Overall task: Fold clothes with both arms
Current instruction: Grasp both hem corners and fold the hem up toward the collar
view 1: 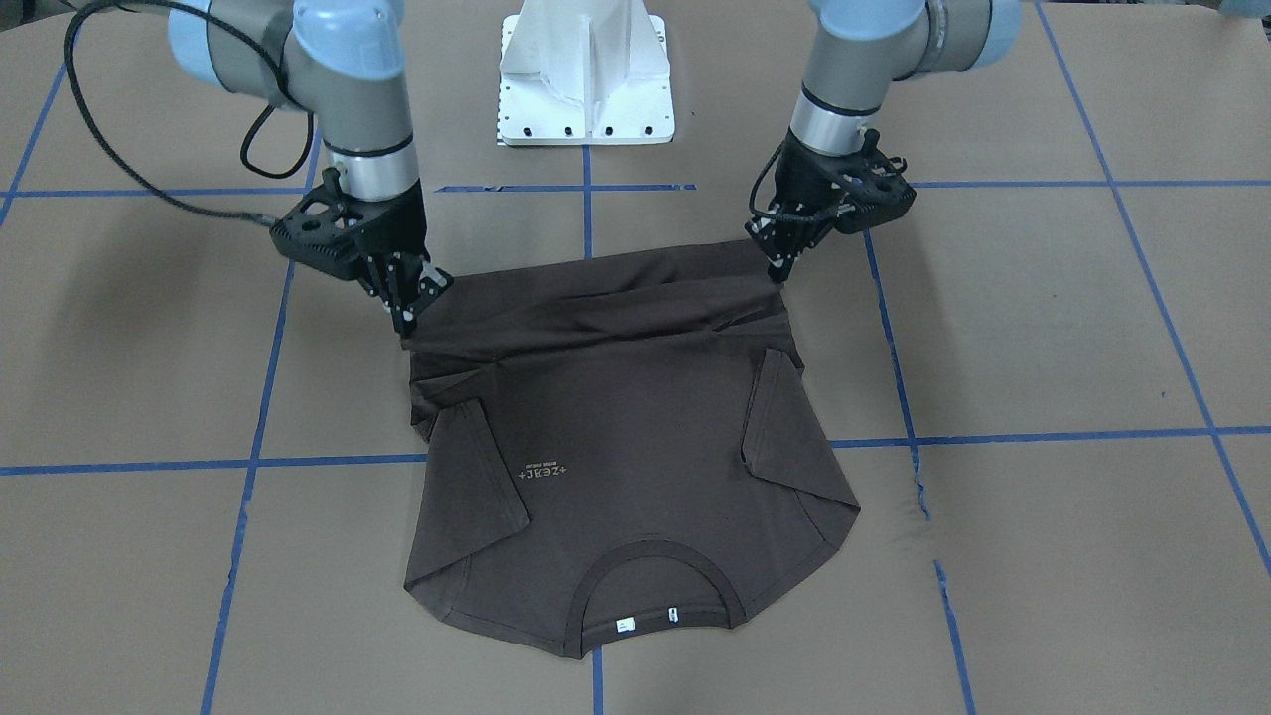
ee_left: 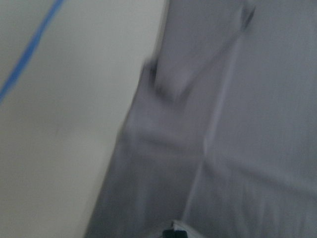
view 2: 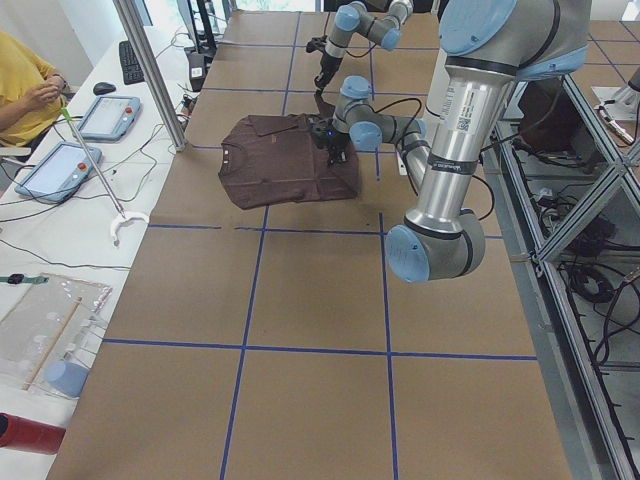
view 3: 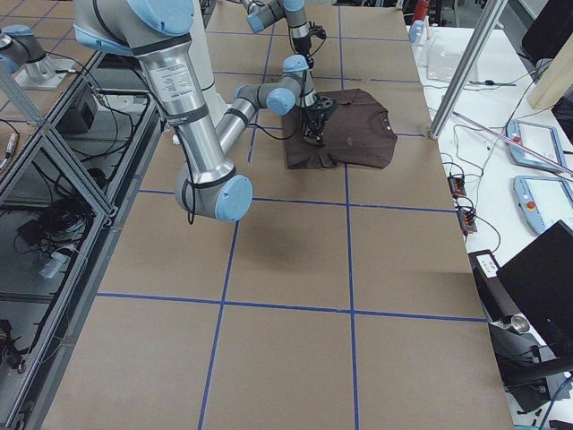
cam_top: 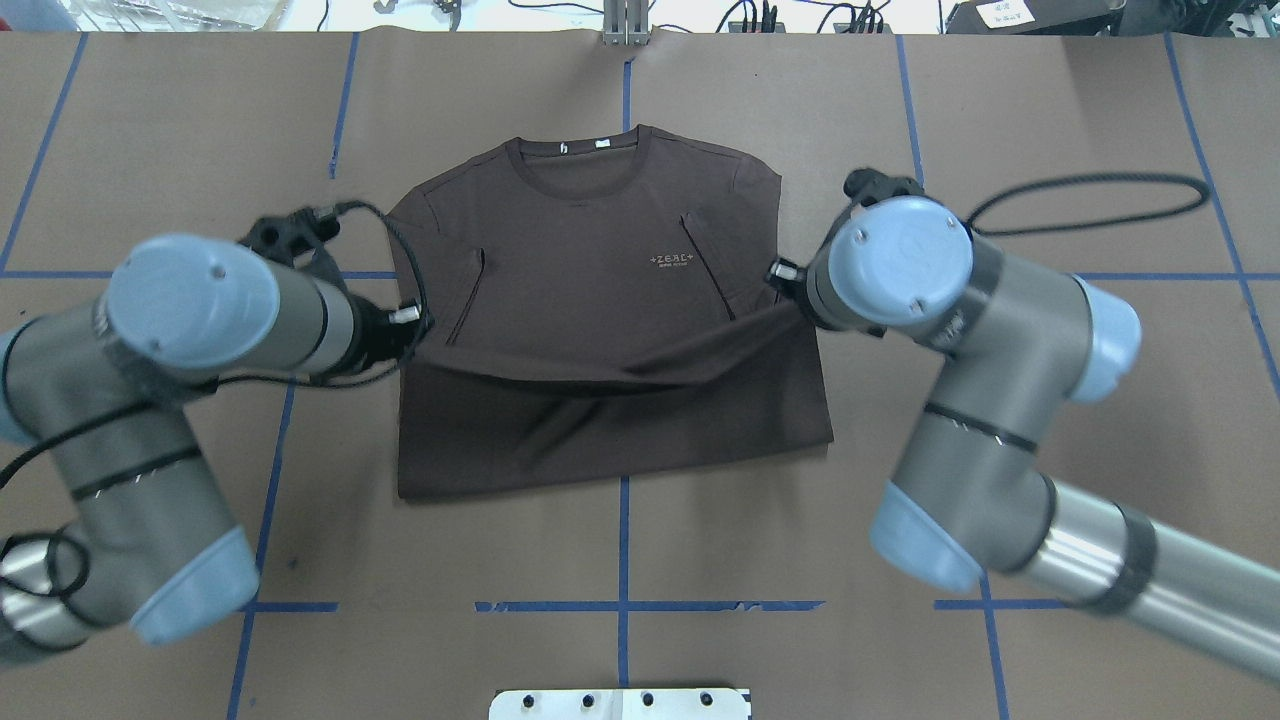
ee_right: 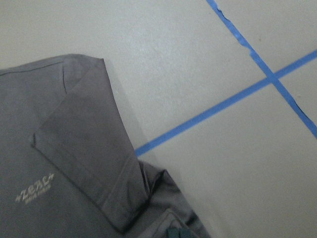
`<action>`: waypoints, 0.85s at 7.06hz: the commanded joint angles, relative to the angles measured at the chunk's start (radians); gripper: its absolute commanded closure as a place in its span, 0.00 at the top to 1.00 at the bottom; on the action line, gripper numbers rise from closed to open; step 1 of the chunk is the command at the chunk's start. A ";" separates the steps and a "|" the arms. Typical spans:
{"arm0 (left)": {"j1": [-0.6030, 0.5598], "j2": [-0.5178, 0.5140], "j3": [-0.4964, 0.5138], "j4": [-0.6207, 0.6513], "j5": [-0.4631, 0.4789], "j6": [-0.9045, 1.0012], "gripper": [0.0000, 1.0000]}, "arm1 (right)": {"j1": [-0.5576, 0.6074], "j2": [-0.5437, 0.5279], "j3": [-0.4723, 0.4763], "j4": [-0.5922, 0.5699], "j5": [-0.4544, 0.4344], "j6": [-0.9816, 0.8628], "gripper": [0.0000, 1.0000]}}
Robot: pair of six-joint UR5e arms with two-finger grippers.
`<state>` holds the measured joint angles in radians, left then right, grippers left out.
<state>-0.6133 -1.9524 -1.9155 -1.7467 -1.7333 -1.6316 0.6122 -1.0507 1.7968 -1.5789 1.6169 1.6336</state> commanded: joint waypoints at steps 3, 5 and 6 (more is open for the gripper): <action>-0.144 -0.098 0.291 -0.186 0.033 0.042 0.00 | 0.135 0.285 -0.523 0.186 0.029 -0.087 0.00; -0.155 -0.134 0.394 -0.275 0.064 0.056 0.00 | 0.152 0.322 -0.649 0.304 0.028 -0.095 0.00; -0.155 -0.147 0.427 -0.287 0.064 0.055 0.00 | 0.156 0.331 -0.666 0.304 0.028 -0.106 0.00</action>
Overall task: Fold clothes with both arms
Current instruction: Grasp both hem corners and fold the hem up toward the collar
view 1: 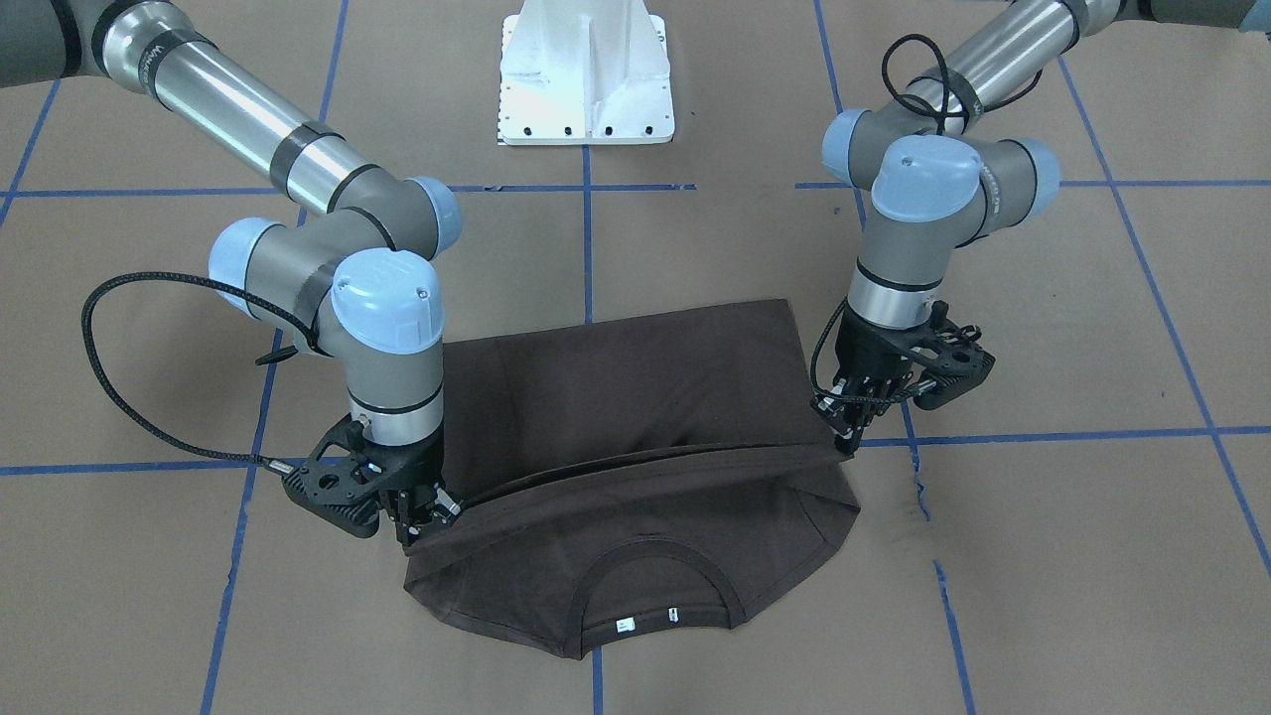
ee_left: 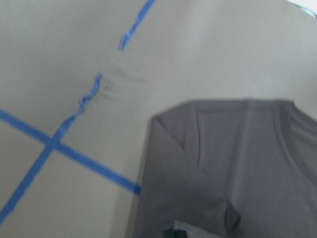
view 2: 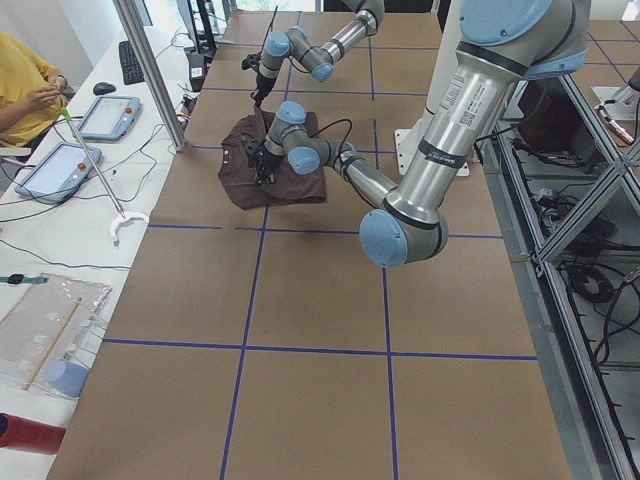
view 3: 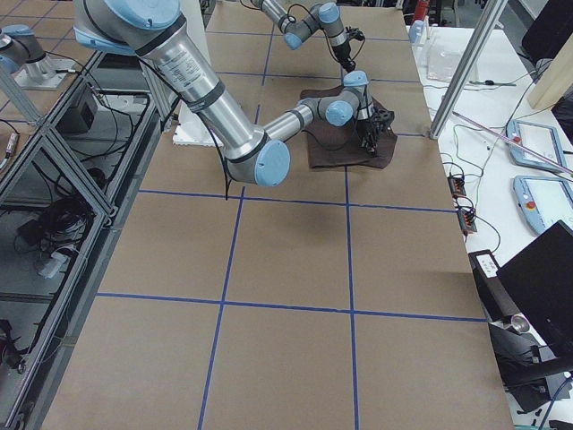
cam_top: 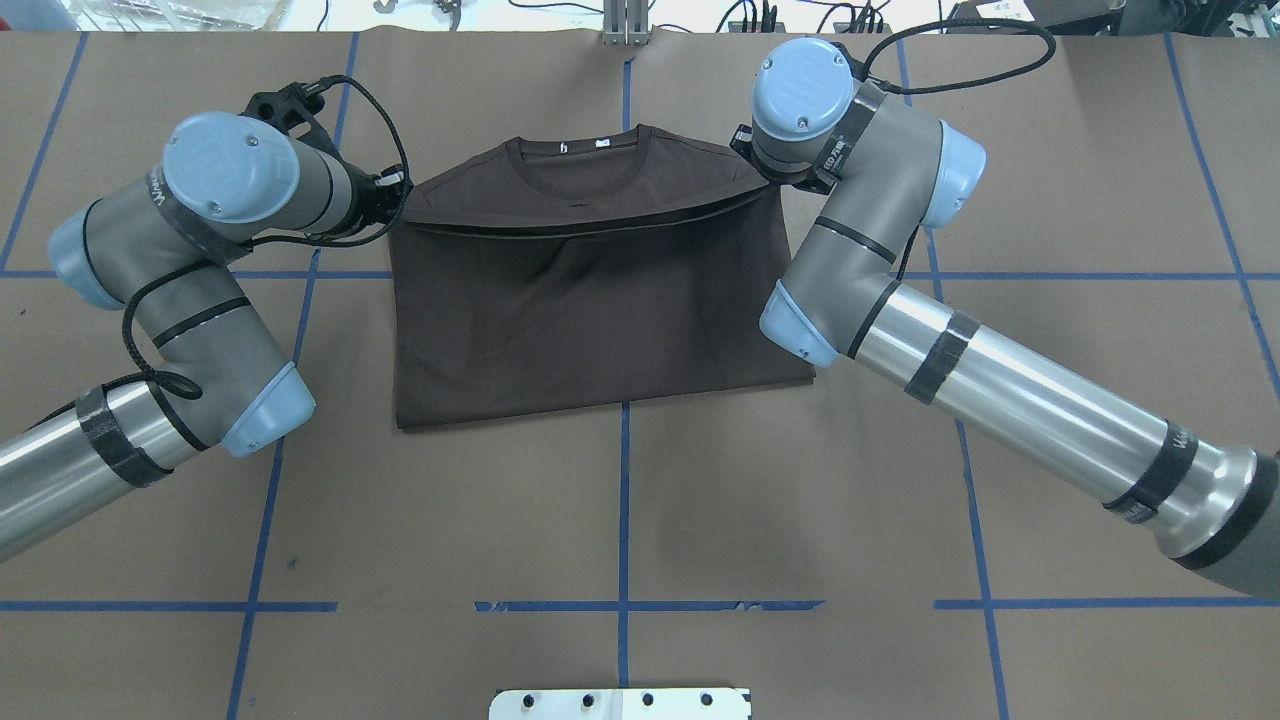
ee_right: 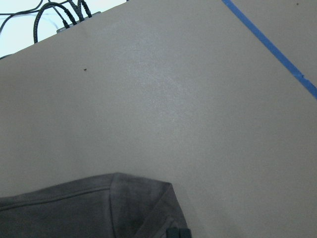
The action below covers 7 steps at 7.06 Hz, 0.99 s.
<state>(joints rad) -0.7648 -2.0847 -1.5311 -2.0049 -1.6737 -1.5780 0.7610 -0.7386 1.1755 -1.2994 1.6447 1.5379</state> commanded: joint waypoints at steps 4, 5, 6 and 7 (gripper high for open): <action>-0.008 -0.043 0.173 -0.144 0.026 0.006 0.24 | 0.009 0.064 -0.094 0.029 -0.020 -0.050 0.51; -0.008 -0.038 0.174 -0.223 0.026 0.007 0.31 | 0.015 0.071 -0.089 0.028 -0.020 -0.065 0.57; -0.016 -0.037 0.175 -0.232 0.028 0.006 0.34 | 0.041 0.071 -0.083 0.028 -0.020 -0.100 0.59; -0.049 -0.035 0.160 -0.235 0.029 0.007 0.34 | 0.067 0.071 -0.064 0.028 -0.020 -0.122 0.69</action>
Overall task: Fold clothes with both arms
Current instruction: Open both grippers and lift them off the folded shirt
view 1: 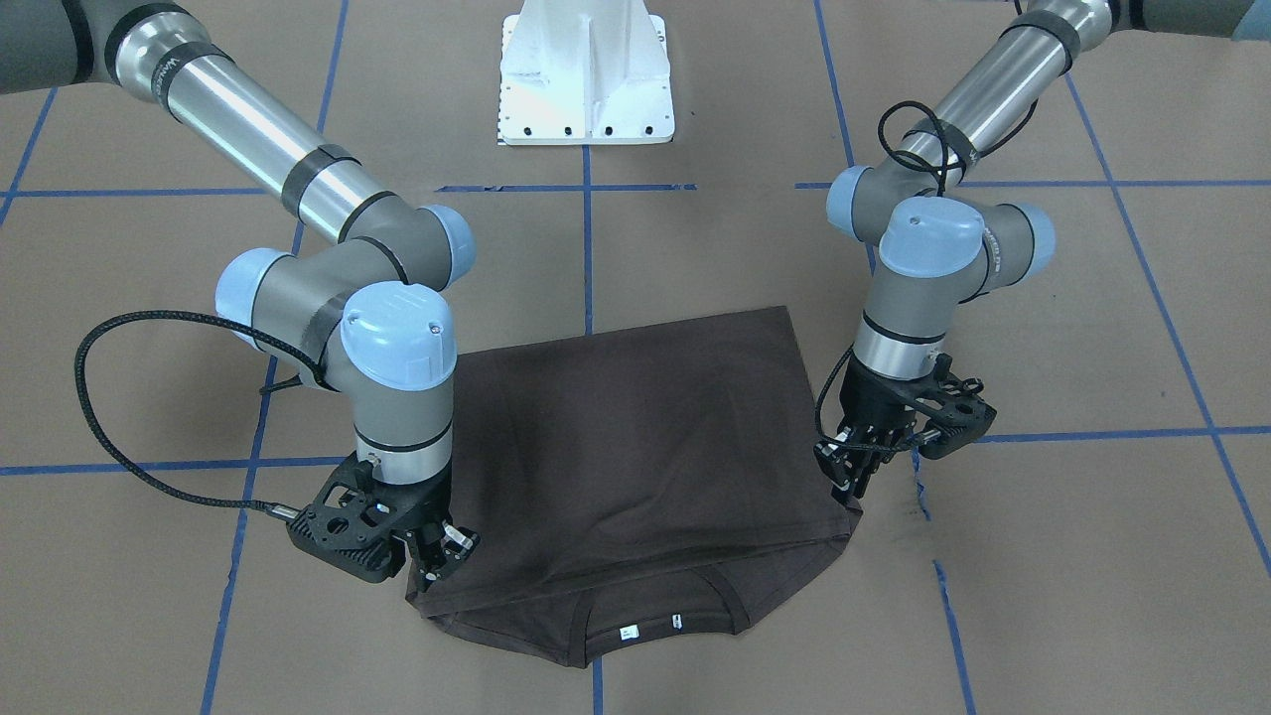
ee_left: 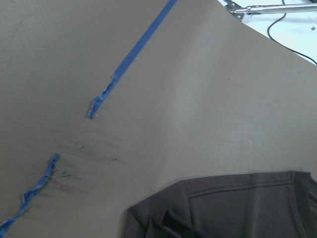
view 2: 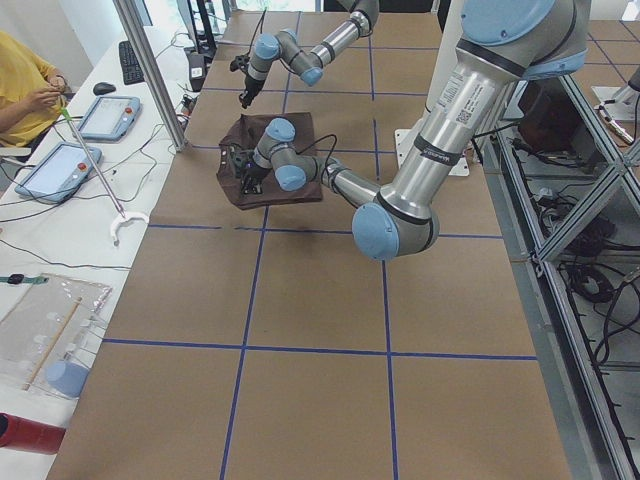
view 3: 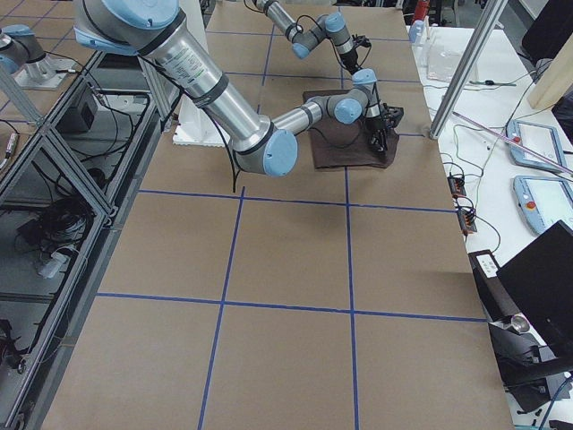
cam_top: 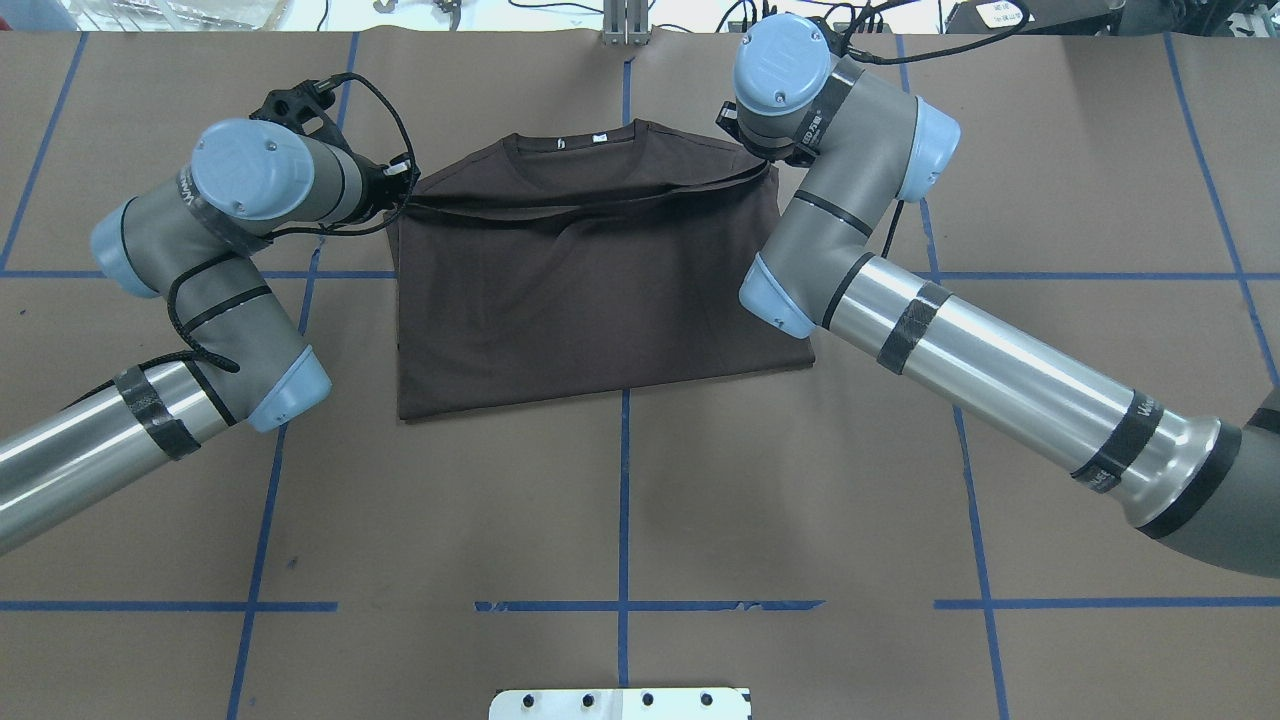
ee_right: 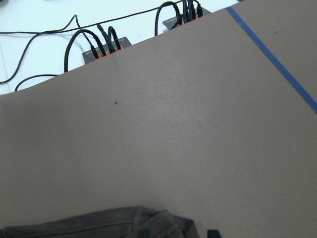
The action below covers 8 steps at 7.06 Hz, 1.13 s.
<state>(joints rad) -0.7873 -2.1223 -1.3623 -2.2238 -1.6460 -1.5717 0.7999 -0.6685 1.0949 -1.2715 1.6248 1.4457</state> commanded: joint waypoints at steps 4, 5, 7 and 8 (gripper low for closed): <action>-0.075 0.028 -0.009 -0.097 0.000 -0.002 0.33 | -0.039 -0.205 0.280 0.003 0.029 -0.019 0.76; -0.078 0.030 -0.006 -0.097 0.000 0.001 0.33 | -0.082 -0.267 0.354 0.003 0.029 0.002 0.79; -0.076 0.030 0.008 -0.100 0.000 0.012 0.32 | -0.180 -0.421 0.542 0.003 0.029 0.184 0.79; -0.076 0.031 0.009 -0.099 0.002 0.015 0.32 | -0.204 -0.490 0.609 0.003 0.029 0.196 0.79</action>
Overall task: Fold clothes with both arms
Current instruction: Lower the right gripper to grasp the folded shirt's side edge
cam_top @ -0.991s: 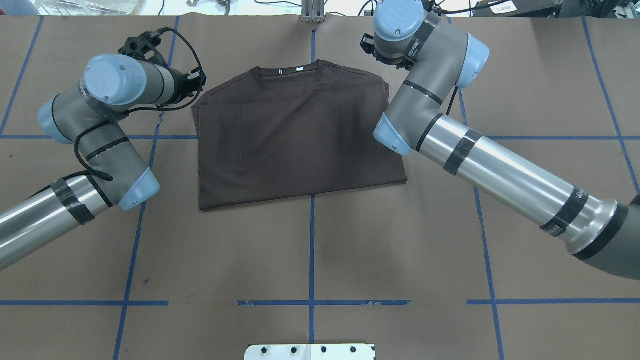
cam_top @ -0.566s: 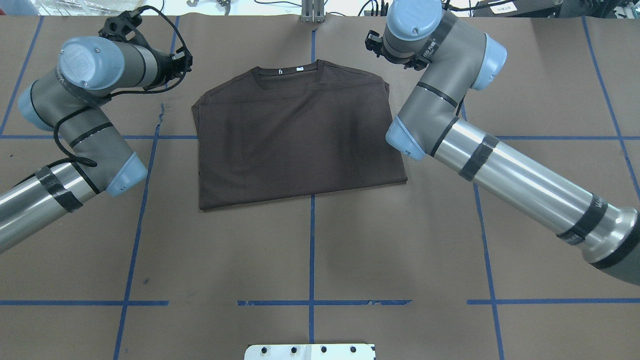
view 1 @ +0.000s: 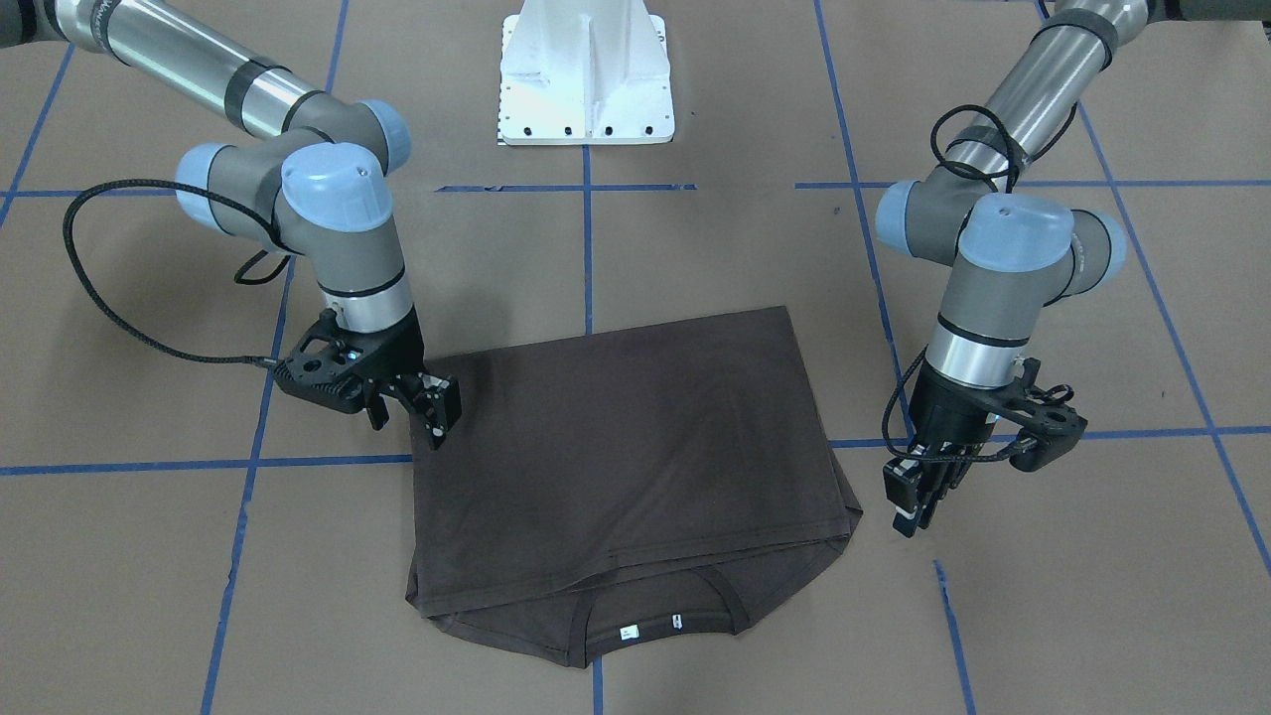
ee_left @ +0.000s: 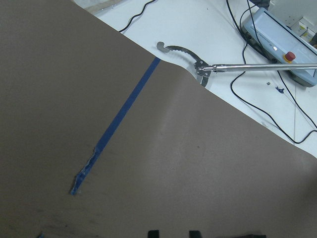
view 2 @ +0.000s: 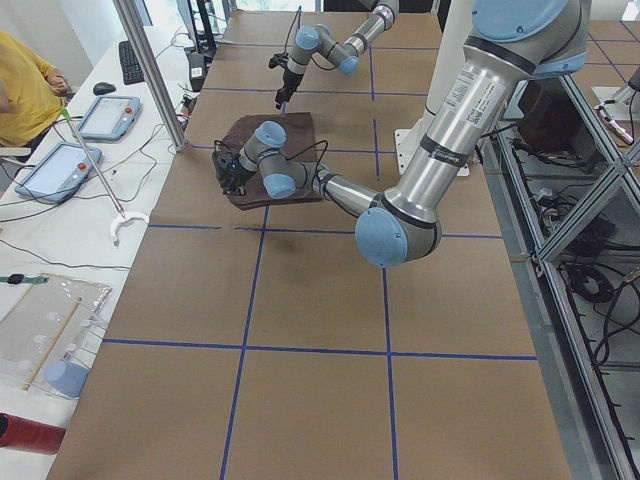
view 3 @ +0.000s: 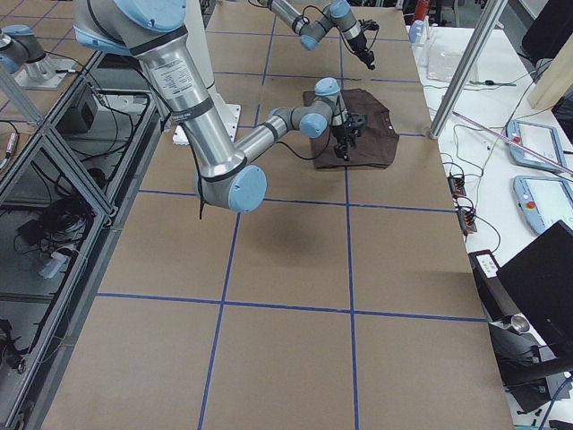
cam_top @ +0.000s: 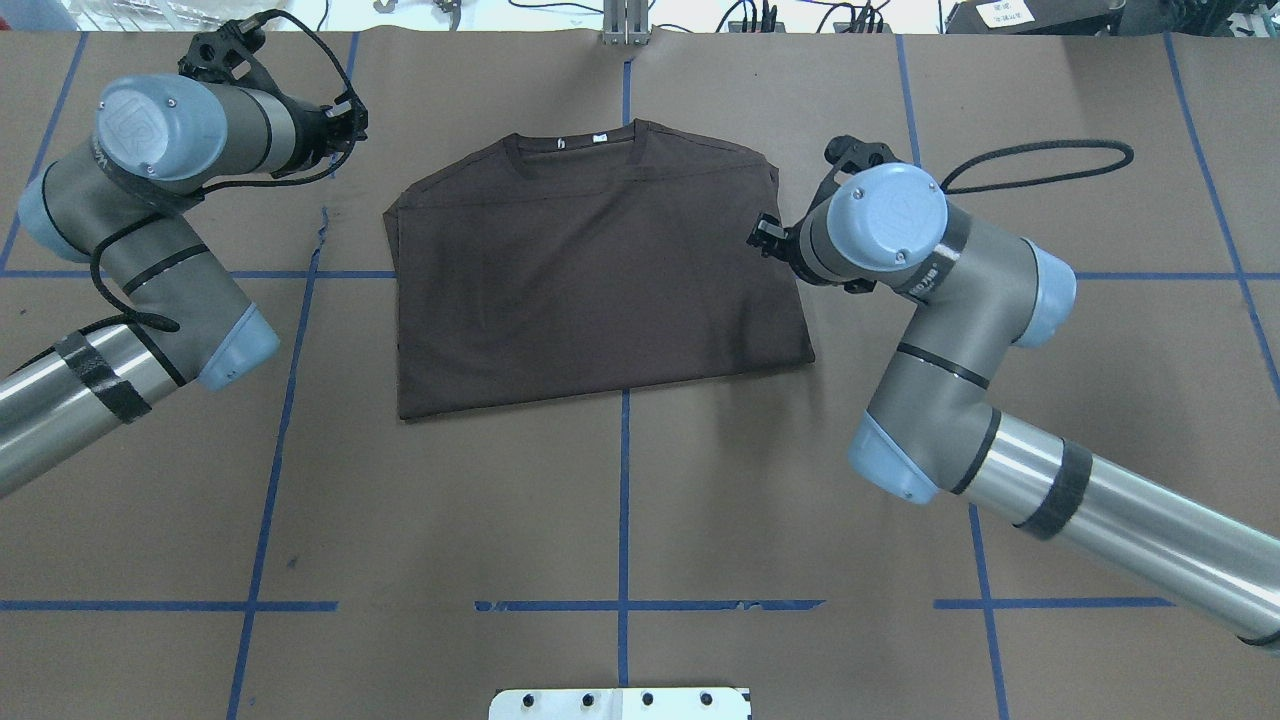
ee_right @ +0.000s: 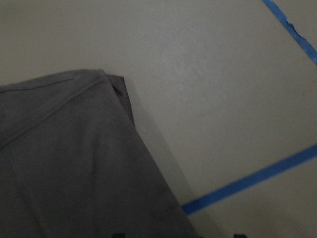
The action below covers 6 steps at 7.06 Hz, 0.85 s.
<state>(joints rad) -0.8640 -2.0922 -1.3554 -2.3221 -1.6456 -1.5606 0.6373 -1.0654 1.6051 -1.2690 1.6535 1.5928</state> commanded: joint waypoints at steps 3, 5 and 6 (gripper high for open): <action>0.000 0.004 -0.001 0.000 0.001 0.011 0.32 | -0.088 -0.082 0.052 0.000 -0.006 0.095 0.70; 0.002 0.004 -0.001 0.000 0.001 0.011 0.32 | -0.093 -0.082 0.024 0.000 -0.008 0.096 0.54; 0.002 0.004 -0.001 0.000 0.001 0.011 0.32 | -0.091 -0.081 0.033 0.000 -0.005 0.096 0.02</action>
<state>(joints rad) -0.8626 -2.0879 -1.3559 -2.3229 -1.6444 -1.5497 0.5468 -1.1476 1.6361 -1.2688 1.6471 1.6875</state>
